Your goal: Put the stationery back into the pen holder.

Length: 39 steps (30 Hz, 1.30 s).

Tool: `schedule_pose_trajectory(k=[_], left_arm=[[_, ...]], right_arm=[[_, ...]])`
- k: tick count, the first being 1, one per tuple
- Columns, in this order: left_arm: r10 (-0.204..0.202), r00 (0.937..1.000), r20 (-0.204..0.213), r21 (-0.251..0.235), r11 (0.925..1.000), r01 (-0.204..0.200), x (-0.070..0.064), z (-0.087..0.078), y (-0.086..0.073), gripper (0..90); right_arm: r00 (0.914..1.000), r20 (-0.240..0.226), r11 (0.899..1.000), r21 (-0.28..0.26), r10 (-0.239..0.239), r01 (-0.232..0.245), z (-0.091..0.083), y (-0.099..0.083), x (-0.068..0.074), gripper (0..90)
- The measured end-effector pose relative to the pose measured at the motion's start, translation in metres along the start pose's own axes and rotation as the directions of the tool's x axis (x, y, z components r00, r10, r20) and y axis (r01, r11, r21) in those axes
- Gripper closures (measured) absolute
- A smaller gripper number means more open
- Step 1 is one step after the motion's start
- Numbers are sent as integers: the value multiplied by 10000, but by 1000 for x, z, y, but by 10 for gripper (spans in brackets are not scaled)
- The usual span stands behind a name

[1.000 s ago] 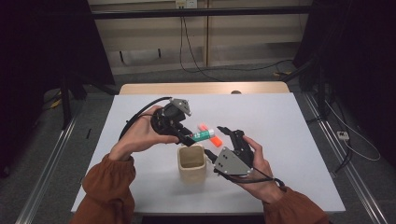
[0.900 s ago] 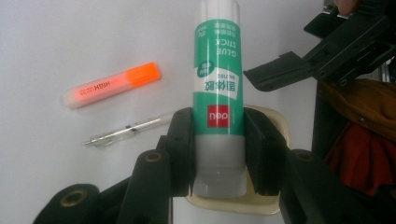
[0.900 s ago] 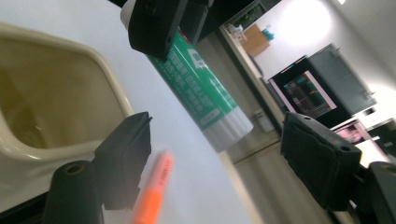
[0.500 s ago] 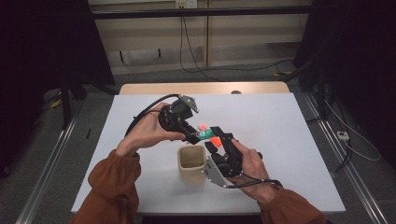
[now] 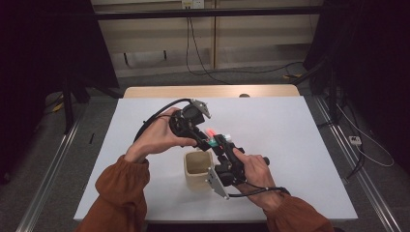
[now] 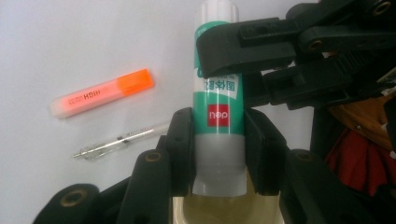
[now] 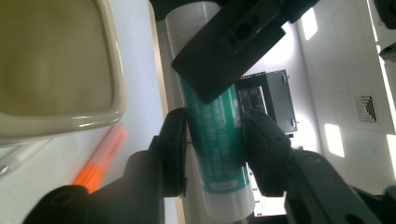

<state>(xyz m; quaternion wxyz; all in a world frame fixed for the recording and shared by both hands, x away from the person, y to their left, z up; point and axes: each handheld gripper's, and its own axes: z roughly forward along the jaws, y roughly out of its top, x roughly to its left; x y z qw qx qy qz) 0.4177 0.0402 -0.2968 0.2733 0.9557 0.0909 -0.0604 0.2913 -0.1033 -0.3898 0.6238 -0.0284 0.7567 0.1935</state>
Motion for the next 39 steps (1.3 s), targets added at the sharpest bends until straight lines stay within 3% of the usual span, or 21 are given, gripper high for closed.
schedule_pose_trajectory(k=[7, 10, 12, 13, 16, 19, 24, 27, 29, 30, 33, 36, 37, 39], left_arm=[[-33, 10000, -59, -375, 9993, 31, 1, 1, -1, 652], [1, 9999, -131, -1141, 9935, -16, 3, 0, -6, 631], [-18, 9997, -238, -1299, 9915, -13, 4, -1, -7, 543], [15, 9986, -532, -1510, 9885, -95, 5, -3, -10, 487], [43, 9990, -444, -1773, 9841, -121, 7, -6, -14, 430], [1, 9944, -1053, -1887, 9818, -201, 8, -6, -20, 309], [-598, 9878, -1439, -2402, 9704, 237, 13, -9, -36, 203], [-867, 9839, -1564, -2629, 9639, 432, 15, -9, -43, 141], [-921, 9753, -2007, -2784, 9599, 333, 17, -9, -52, 93], [-854, 9738, -2108, -2728, 9617, 253, 17, -10, -55, 74], [-1184, 9707, -2093, -3011, 9522, 512, 17, -12, -65, 61], [-1406, 9623, -2327, -3341, 9408, 567, 16, -13, -76, 63], [-1598, 9549, -2503, -3434, 9368, 668, 16, -13, -80, 62], [-1967, 9400, -2786, -3694, 9255, 842, 17, -13, -88, 63]], right_arm=[[9997, -212, 9999, -58, 127, -128, 1, -5, 1, 666], [9994, -263, 9997, -34, 229, -230, 1, -7, -1, 668], [9978, -407, 9986, -88, 518, -522, 1, -9, -2, 668], [9975, -475, 9985, -99, 526, -532, 1, -10, -2, 669], [9956, -634, 9975, -69, 691, -696, 1, -11, 0, 668], [9904, -969, 9951, -18, 983, -989, 3, -14, 1, 669], [9764, -1323, 9853, 208, 1708, -1696, 6, -24, -3, 668], [9602, -1620, 9737, 364, 2276, -2247, 7, -30, -4, 668], [9497, -1771, 9660, 453, 2584, -2544, 9, -33, -4, 668], [9429, -1861, 9611, 482, 2761, -2720, 9, -35, -5, 668], [9192, -2111, 9429, 562, 3325, -3282, 9, -37, -6, 668], [8871, -2298, 9158, 657, 4002, -3961, 8, -40, -9, 668], [8750, -2340, 9051, 714, 4237, -4192, 8, -41, -10, 668], [8336, -2461, 8674, 798, 4946, -4911, 9, -45, -13, 668]])
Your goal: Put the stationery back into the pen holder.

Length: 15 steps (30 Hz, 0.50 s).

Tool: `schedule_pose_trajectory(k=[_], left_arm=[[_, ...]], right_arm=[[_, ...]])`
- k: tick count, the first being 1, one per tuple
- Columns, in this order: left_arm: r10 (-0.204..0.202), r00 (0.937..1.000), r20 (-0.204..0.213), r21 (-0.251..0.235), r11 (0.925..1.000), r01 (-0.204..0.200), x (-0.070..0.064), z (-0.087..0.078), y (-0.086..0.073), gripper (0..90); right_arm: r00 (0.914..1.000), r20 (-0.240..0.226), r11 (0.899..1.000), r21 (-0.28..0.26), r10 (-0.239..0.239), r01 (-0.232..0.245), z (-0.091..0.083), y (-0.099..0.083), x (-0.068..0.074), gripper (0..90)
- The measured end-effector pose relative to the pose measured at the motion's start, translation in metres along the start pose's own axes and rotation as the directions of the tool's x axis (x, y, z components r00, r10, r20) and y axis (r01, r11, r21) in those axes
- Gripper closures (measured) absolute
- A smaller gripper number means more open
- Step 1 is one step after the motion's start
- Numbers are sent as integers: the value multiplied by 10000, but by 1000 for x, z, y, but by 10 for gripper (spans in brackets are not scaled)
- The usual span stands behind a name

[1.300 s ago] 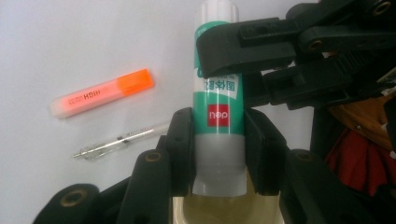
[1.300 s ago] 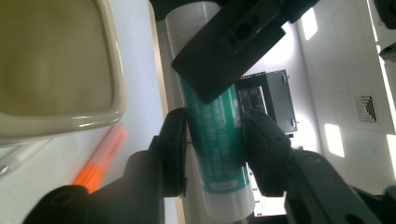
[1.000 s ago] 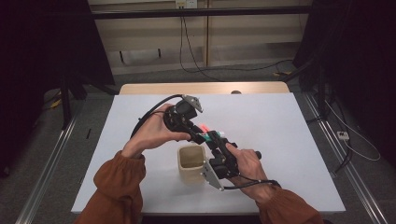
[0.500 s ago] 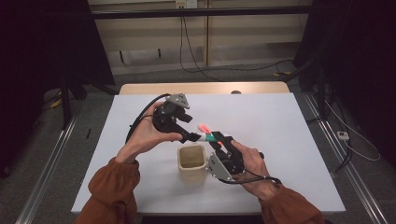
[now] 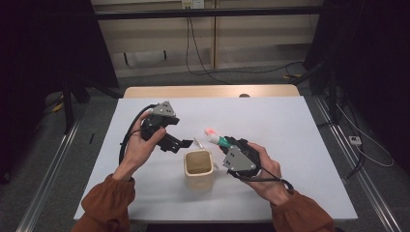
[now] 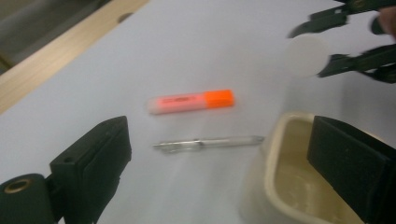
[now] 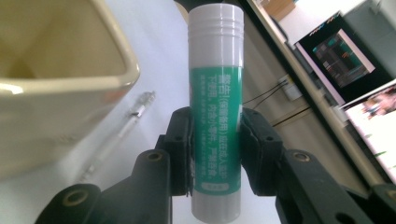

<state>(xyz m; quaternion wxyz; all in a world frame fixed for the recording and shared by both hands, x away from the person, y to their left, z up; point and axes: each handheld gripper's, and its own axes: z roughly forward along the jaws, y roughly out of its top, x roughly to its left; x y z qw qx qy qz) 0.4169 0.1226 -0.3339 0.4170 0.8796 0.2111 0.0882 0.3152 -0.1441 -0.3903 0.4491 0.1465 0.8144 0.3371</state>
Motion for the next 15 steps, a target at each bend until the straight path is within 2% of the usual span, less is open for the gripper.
schedule_pose_trajectory(k=[3, 5, 6, 9, 12, 13, 15], left_arm=[[-228, 9995, -208, -195, 9996, 224, 4, -1, -12, 62], [-450, 9978, -485, -238, 9988, 439, 6, 0, -20, 63], [-450, 9978, -485, -238, 9988, 439, 6, 0, -20, 63], [-816, 9944, -666, -245, 9965, 801, 10, -4, -36, 62], [-964, 9920, -811, -219, 9952, 949, 12, -6, -43, 62], [-1195, 9894, -825, -408, 9924, 1164, 12, -7, -52, 62], [-1296, 9873, -924, -444, 9910, 1259, 12, -8, -60, 62]], right_arm=[[9949, -333, 9953, -102, 956, -960, 0, -3, -5, 668], [9877, -527, 9889, -131, 1470, -1479, -1, -4, -8, 668], [9843, -630, 9859, -173, 1648, -1662, -1, -5, -8, 668], [9776, -726, 9796, -242, 1974, -1996, -1, -6, -9, 668], [9625, -986, 9653, -418, 2526, -2576, -2, -5, -11, 668], [9598, -1045, 9628, -457, 2604, -2662, -3, -5, -11, 668], [9544, -1146, 9579, -503, 2758, -2828, -3, -5, -12, 668]])
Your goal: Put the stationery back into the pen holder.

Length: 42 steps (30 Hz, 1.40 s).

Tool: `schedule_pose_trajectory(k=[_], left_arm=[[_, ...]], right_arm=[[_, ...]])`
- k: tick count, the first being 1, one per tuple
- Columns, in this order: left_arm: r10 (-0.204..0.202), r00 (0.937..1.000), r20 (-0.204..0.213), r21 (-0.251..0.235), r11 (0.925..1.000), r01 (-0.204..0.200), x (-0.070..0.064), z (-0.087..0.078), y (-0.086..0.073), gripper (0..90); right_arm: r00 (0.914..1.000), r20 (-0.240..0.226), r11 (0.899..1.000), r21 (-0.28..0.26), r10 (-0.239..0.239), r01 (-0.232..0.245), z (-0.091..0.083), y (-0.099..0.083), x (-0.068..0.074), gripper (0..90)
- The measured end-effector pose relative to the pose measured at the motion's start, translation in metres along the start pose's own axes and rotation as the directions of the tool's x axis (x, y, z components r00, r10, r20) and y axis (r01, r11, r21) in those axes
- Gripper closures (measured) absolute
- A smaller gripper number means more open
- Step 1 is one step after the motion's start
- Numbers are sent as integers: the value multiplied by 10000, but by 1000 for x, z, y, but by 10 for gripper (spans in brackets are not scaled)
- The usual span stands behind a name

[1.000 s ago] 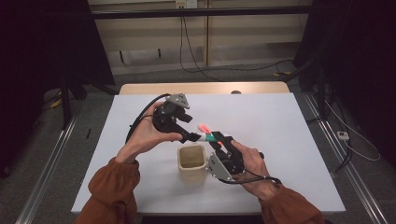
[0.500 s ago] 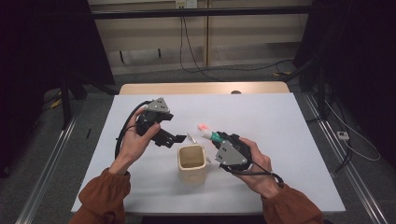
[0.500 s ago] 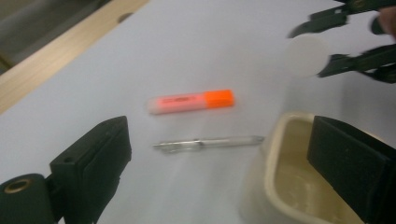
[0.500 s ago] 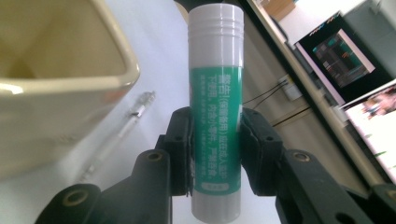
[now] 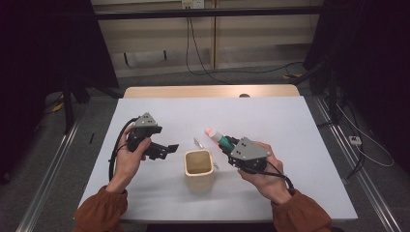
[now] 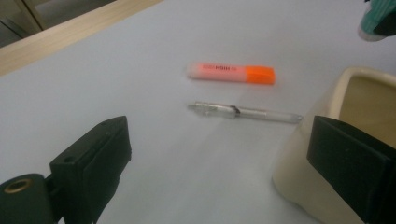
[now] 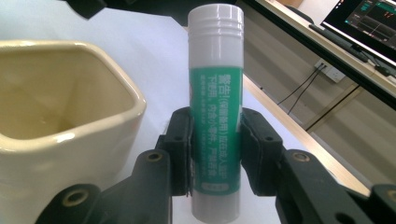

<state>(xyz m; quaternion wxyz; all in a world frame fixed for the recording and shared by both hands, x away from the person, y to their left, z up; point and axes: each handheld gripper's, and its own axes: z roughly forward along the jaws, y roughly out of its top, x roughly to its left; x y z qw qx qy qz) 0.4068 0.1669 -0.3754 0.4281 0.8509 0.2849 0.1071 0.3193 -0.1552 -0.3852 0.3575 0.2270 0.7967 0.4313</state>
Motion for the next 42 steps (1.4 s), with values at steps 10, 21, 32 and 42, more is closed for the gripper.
schedule_pose_trajectory(k=[10, 21, 32, 42], left_arm=[[-280, 9980, -566, -625, 9977, 245, -2, -2, -37, 54], [-251, 9959, -871, -692, 9974, 191, -12, -18, -72, 56], [-767, 9925, -953, -892, 9937, 682, -22, -27, -97, 57], [-1324, 9853, -1083, -1392, 9834, 1168, -17, -32, -109, 49]], right_arm=[[9937, -323, 9939, -229, 1072, -1080, -1, -1, -5, 668], [9728, -990, 9730, -784, 2093, -2173, -6, 6, -7, 668], [9556, -1852, 9556, -1443, 2291, -2570, -8, 16, 0, 668], [9108, -2759, 9176, -1678, 3073, -3604, -3, 18, 4, 667]])
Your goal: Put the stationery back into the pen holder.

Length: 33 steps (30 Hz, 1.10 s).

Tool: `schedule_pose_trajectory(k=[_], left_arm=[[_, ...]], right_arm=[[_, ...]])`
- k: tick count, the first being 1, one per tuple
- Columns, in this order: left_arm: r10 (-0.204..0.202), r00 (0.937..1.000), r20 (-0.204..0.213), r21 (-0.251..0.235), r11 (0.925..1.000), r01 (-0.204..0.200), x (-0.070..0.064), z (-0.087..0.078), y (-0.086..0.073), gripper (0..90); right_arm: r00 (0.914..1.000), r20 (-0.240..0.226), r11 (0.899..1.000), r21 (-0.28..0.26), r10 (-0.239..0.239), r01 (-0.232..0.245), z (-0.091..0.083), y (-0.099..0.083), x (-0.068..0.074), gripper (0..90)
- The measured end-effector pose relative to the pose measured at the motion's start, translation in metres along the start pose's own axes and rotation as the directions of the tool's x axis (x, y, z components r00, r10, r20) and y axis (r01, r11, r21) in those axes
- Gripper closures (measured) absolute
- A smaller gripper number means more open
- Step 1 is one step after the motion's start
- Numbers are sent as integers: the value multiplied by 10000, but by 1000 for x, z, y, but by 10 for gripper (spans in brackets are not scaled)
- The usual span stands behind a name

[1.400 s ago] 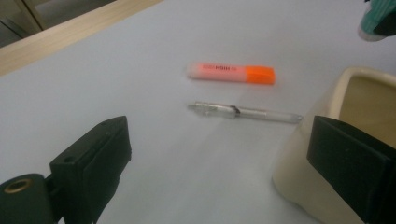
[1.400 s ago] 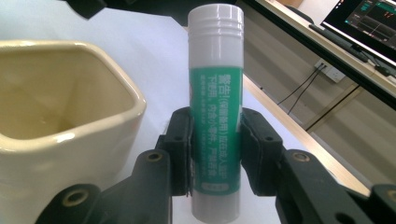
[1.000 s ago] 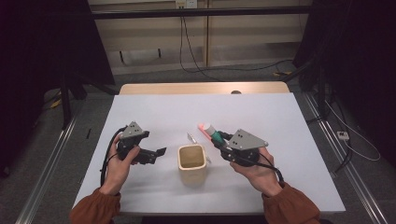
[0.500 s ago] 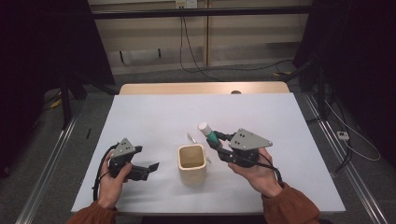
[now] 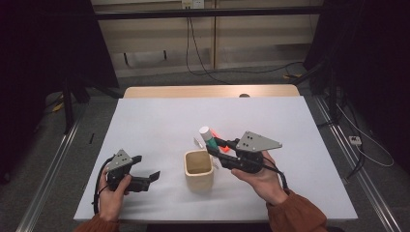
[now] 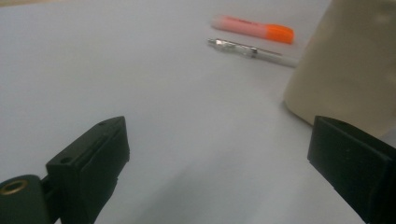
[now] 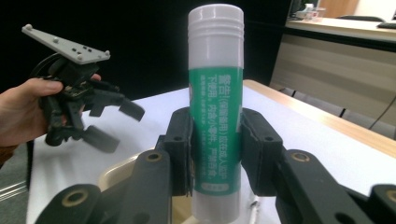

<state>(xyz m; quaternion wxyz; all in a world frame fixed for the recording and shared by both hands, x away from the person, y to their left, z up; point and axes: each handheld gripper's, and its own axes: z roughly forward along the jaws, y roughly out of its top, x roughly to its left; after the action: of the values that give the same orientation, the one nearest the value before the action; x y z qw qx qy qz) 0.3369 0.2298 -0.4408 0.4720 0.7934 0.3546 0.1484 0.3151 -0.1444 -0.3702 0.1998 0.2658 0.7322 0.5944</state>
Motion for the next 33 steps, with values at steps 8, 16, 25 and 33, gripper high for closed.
schedule_pose_trajectory(k=[8, 16, 25, 33], left_arm=[[-22, 9999, -148, -129, 9999, 21, 0, -3, -4, 49], [7, 9996, -265, -74, 10000, -9, 2, 0, -6, 48], [-144, 9996, -236, -66, 9999, 143, 4, 0, -6, 48], [-179, 9995, -246, -231, 9996, 173, 4, -2, -6, 48]], right_arm=[[9993, -376, 9998, -176, -18, 12, 10, -7, 10, 666], [9963, -656, 9985, 32, 553, -552, 19, -17, 12, 666], [9945, -802, 9973, 365, 669, -642, 26, -30, 15, 664], [9952, -792, 9966, 640, 568, -518, 27, -35, 15, 627]])
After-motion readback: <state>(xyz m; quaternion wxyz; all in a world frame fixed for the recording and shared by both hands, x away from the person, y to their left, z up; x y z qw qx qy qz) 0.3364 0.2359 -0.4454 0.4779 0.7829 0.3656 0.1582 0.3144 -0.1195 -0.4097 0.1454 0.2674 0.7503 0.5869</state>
